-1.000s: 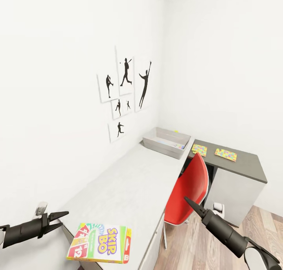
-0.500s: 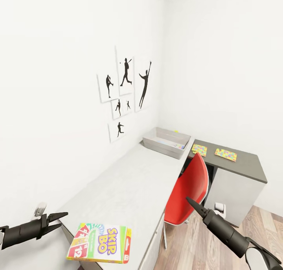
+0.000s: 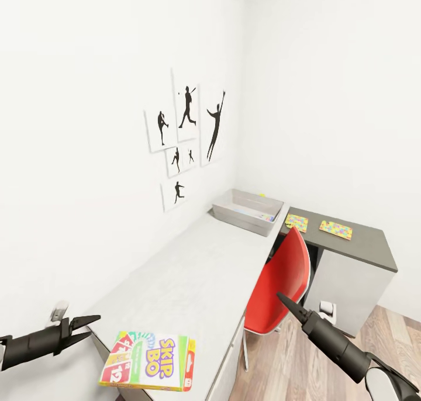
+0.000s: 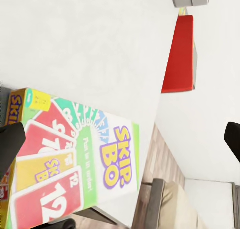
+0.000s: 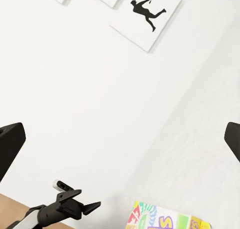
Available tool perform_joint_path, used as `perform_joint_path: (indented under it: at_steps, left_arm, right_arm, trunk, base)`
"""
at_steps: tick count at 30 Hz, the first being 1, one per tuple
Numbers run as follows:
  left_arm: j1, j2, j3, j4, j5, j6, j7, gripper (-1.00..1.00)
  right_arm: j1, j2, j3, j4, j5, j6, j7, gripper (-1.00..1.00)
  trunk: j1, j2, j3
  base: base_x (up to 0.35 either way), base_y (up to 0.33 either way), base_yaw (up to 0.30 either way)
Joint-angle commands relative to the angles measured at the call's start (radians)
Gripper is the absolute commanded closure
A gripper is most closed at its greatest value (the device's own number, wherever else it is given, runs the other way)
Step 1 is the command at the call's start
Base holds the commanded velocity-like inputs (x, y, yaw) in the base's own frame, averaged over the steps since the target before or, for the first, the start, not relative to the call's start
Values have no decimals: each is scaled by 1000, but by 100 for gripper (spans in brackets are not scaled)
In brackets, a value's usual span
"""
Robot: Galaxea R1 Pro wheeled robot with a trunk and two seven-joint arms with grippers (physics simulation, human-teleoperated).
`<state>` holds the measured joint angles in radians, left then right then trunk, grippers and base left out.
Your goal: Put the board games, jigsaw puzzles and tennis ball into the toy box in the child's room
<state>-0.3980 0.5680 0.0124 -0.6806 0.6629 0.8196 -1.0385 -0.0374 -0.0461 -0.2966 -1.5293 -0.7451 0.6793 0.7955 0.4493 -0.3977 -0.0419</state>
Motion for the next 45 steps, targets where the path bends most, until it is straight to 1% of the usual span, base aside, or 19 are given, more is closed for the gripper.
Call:
perform_joint_path:
  at_steps: [1, 8, 21, 24, 27, 28, 32, 35, 41, 45]
  left_arm:
    - [-1, 1, 0, 0, 3, 6, -1, -100]
    - [-1, 19, 0, 1, 3, 6, 0, -100]
    - [-2, 25, 0, 1, 3, 7, 0, -100]
    - [-2, 26, 0, 1, 3, 8, 0, -100]
    - [-2, 26, 0, 1, 3, 9, 0, -100]
    - [-2, 26, 0, 1, 3, 9, 1, -100]
    - [-2, 26, 0, 1, 3, 9, 1, -100]
    - [-2, 26, 1, 1, 3, 9, 0, -100]
    - [-2, 26, 1, 1, 3, 9, 2, -100]
    - [-2, 26, 1, 1, 3, 9, 3, -100]
  right_arm:
    - [-1, 0, -1, 0, -4, 6, 1, -100]
    - [-1, 0, -1, 0, -5, 6, 1, -100]
    - [-1, -1, -2, 0, -6, 8, 1, -100]
    - [0, -3, -7, -2, -10, 9, 5, -100]
    - [1, -6, -24, -6, -12, 11, 14, -100]
    - [0, -8, -40, -9, -14, 13, 25, -100]
    - [-2, -10, -75, -12, -15, 16, 62, -100]
    - [-3, -10, -108, -12, -15, 23, 105, -100]
    - [-4, -9, -131, -12, -13, 29, 134, -100]
    - [-4, -9, -134, -12, -9, 30, 139, -100]
  trunk:
    - [1, -2, -2]
    - [1, -2, -2]
    - [1, -2, -2]
    - [1, -2, -2]
    - [12, -23, -12]
    - [16, -30, -15]
    - [16, -30, -15]
    - [16, -30, -15]
    - [39, -72, -34]
    - [54, -100, -46]
  base:
    - [0, 0, 0]
    - [0, 0, 0]
    - [0, 0, 0]
    - [0, 0, 0]
    - [0, 0, 0]
    - [0, 0, 0]
    - [0, 0, 0]
    - [0, 0, 0]
    - [0, 0, 0]
    - [0, 0, 0]
